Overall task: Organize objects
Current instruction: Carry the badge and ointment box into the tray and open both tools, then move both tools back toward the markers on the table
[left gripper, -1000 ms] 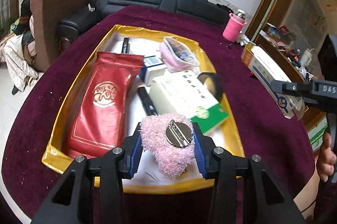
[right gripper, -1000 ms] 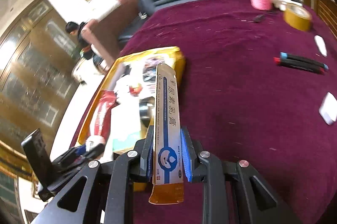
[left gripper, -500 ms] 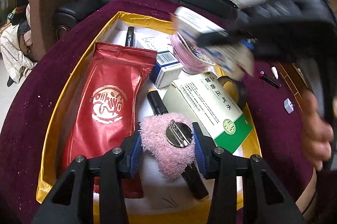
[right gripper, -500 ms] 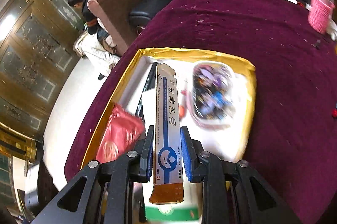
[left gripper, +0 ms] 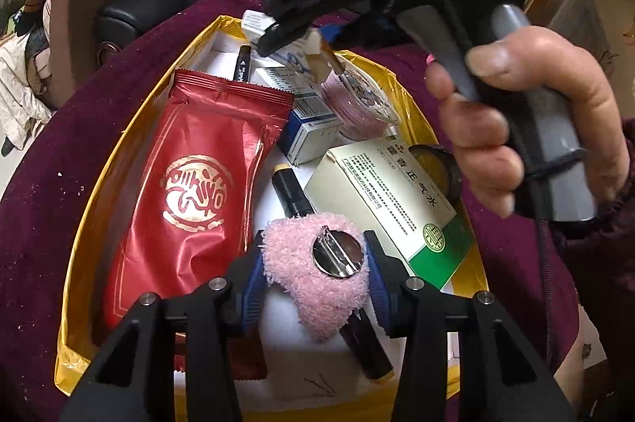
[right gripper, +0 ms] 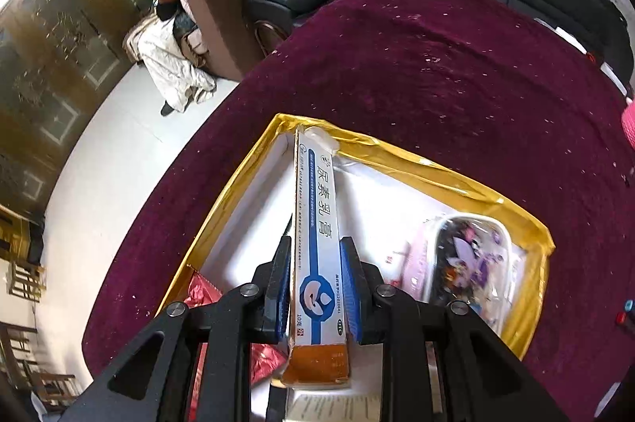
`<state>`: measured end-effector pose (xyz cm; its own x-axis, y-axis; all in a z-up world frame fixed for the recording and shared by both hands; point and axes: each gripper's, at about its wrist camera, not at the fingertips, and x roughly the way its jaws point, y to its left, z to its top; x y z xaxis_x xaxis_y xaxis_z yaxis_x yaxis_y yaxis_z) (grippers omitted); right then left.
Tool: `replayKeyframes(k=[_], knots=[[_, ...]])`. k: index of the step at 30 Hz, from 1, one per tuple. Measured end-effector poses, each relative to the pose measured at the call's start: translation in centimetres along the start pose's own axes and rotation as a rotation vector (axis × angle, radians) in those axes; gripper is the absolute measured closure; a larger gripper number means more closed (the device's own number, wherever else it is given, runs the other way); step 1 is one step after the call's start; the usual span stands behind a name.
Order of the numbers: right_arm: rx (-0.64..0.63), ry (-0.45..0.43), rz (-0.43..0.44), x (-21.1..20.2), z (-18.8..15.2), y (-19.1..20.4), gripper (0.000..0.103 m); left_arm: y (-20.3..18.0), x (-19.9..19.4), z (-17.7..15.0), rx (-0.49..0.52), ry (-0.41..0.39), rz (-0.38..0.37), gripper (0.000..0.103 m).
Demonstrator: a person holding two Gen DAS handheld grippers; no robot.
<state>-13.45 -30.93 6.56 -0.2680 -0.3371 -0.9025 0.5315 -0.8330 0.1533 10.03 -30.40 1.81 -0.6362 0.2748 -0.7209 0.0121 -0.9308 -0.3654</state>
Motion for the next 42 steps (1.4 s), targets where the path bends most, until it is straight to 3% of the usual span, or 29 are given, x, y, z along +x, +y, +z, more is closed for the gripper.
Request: replayKeyframes(k=[6,8,12,15,18,20,28,32,36,42], knots=[[-0.018,0.015,-0.021,0.9,0.2,0.4,0.074,0.1,0.0,0.1,-0.014,-0.013,-0.015,0.055],[0.005,0.018,-0.025,0.9,0.2,0.0,0.07,0.2,-0.1,0.2,-0.032,-0.014,-0.026,0.053],[0.063,-0.021,-0.01,-0.4,-0.3,-1.1,0.05,0.3,-0.5,0.1,-0.063,-0.017,-0.035,0.048],[0.093,-0.048,0.011,-1.8,-1.0,-2.0,0.039,0.2,-0.9,0.2,-0.081,-0.022,-0.047,0.04],[0.098,-0.08,0.004,-3.4,-2.0,-2.7,0.037,-0.3,-1.6,0.1,-0.088,-0.037,-0.051,0.029],[0.095,-0.097,0.003,-4.4,-2.8,-3.0,0.035,-0.9,-2.2,0.1,-0.081,-0.045,-0.04,0.014],[0.13,-0.182,0.052,-9.5,-6.9,-5.4,0.027,-2.8,-4.6,-0.2,-0.051,-0.085,0.003,0.013],[0.141,-0.257,0.036,-12.4,-10.1,-7.4,0.023,-5.0,-5.5,-0.4,-0.011,-0.101,0.036,0.012],[0.159,-0.326,-0.027,-14.9,-13.3,-10.1,0.015,-8.7,-5.7,-0.7,0.092,-0.109,0.06,0.012],[0.274,-0.379,-0.035,-17.7,-18.4,-16.3,0.013,-15.1,-5.3,-1.3,0.25,-0.111,0.082,0.012]])
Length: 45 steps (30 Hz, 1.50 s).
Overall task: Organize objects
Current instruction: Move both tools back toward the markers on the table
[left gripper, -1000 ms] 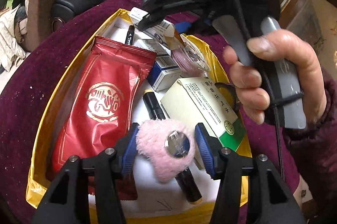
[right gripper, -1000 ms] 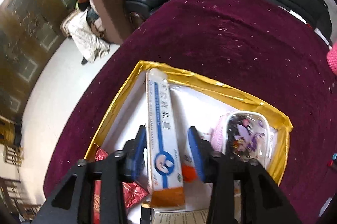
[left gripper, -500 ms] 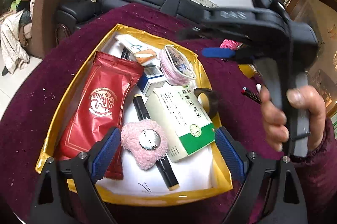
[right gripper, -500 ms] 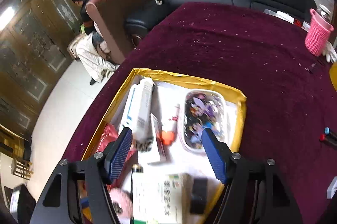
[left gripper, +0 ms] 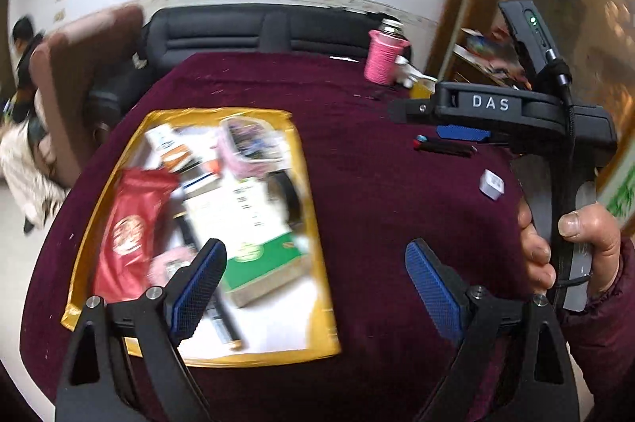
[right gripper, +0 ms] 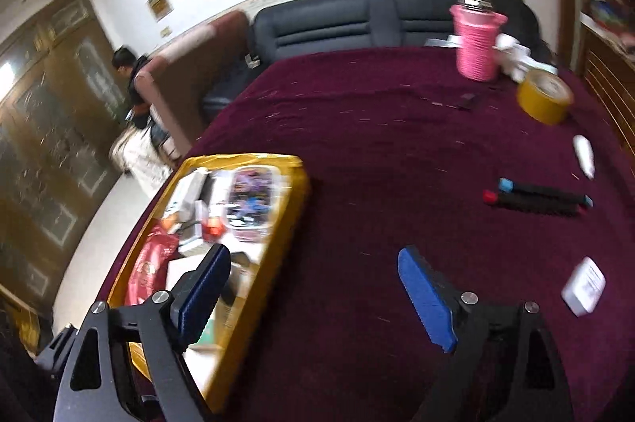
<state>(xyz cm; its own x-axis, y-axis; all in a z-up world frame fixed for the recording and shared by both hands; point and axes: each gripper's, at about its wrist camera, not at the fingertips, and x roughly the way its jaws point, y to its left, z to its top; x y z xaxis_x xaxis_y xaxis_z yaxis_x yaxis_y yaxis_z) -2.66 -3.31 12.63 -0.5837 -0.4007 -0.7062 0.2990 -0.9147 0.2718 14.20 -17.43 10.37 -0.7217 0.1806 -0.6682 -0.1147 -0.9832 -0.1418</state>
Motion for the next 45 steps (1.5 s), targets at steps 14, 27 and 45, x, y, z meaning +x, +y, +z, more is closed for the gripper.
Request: replayKeyframes(k=[14,27,45], knots=[[0.28,-0.112,-0.09,-8.2,-5.0,-15.9,0.01,-11.2,2.4,0.1,0.238,0.049,0.078,0.011],[0.413,-0.112,-0.132,-10.1,-8.3,-23.4,0.01,-14.8,4.8,0.0,0.336,0.095,0.149,0.011],[0.529,-0.146,-0.199,-9.0,-6.6,-28.7,0.01,-13.8,8.2,-0.7,0.269,0.179,0.042,0.011]])
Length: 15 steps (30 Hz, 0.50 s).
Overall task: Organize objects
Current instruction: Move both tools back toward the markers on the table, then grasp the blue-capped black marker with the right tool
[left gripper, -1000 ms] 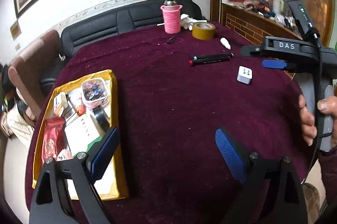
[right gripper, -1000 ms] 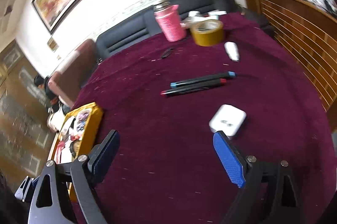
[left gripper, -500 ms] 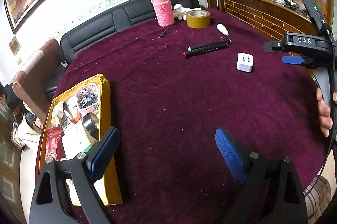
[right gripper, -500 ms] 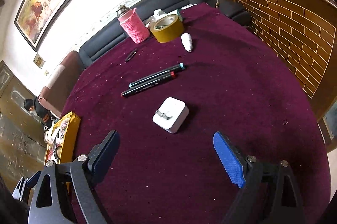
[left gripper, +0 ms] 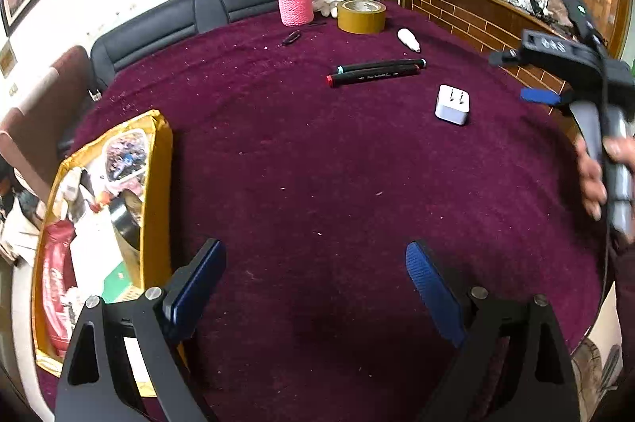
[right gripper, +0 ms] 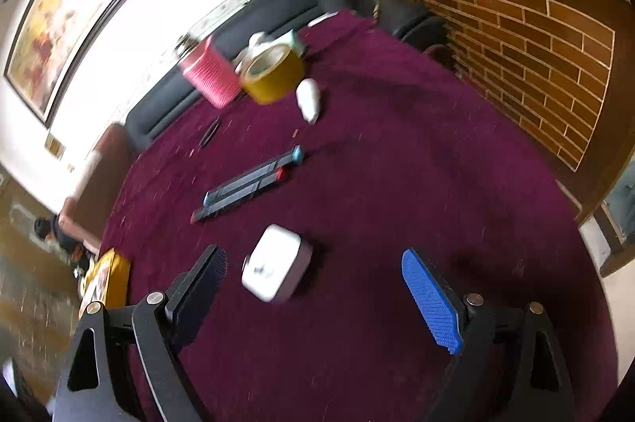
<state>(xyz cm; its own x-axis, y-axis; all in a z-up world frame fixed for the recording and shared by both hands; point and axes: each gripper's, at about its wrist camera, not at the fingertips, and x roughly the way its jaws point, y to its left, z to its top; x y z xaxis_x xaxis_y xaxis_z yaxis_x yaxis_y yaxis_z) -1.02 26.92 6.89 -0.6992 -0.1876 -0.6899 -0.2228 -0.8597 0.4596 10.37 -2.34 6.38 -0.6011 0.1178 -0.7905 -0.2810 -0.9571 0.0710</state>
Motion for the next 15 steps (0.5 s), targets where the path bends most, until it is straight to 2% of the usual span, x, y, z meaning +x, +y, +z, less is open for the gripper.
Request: replayKeyframes(k=[3,7,10,13,15], knots=[[0.014,0.002,0.019,1.8,2.6,0.1,0.01,0.4,0.3,-0.1,-0.02,-0.003,-0.029,0.011],[-0.005,0.067,0.046,5.6,4.8,1.5,0.01,1.0,0.7,-0.2,-0.033,0.001,-0.059,0.011],[-0.064,0.109,0.043,8.5,6.4,3.7,0.01,1.6,0.9,-0.1,-0.04,0.0,-0.064,0.011],[-0.146,0.192,0.003,12.2,7.7,6.2,0.01,2.5,1.1,0.0,-0.059,0.0,-0.067,0.011],[-0.193,0.282,-0.021,15.0,8.0,7.7,0.009,3.2,1.2,-0.1,-0.077,0.004,-0.069,0.011]])
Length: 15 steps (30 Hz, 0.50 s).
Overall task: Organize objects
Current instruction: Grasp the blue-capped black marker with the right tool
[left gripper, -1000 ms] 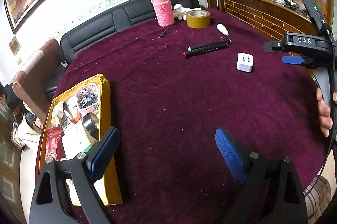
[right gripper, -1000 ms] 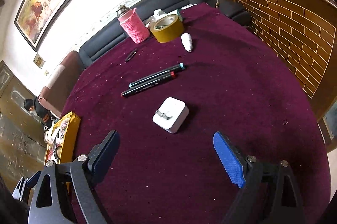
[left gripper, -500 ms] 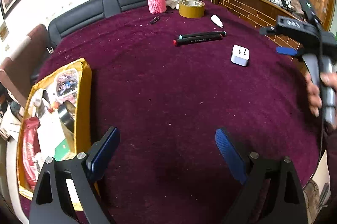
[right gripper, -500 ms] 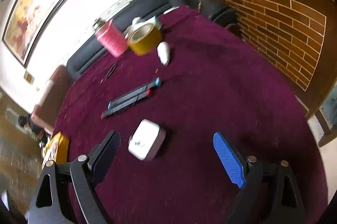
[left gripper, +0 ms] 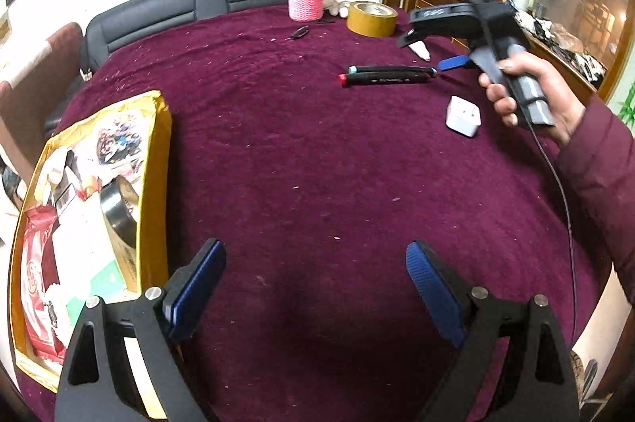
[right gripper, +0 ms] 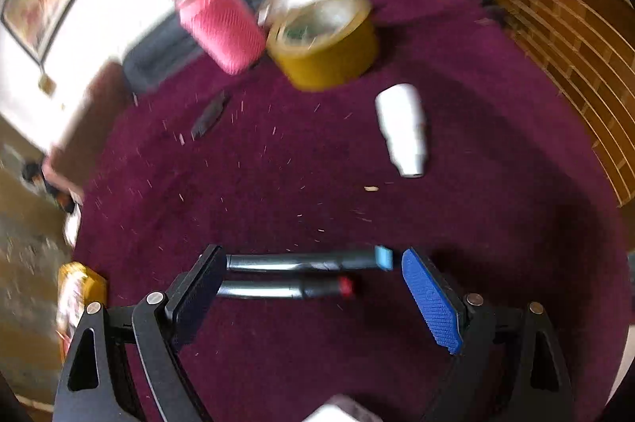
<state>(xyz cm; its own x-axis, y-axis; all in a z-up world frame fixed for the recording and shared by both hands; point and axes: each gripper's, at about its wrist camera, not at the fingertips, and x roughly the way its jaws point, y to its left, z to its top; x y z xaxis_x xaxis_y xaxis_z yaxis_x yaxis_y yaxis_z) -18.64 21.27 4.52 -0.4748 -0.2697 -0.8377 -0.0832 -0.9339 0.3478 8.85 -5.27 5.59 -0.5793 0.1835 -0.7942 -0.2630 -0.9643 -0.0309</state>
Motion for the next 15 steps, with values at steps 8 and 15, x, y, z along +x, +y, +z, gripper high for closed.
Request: replayKeyframes(k=[8,15], knots=[[-0.189,0.349,0.282,2.8,-3.9,7.5,0.007,3.5,0.8,0.0,-0.113,0.016,-0.05,0.011],[-0.43,0.331,0.277,-1.1,-10.8,12.5,0.007,4.7,0.6,-0.8,-0.143,0.003,-0.086,0.011]])
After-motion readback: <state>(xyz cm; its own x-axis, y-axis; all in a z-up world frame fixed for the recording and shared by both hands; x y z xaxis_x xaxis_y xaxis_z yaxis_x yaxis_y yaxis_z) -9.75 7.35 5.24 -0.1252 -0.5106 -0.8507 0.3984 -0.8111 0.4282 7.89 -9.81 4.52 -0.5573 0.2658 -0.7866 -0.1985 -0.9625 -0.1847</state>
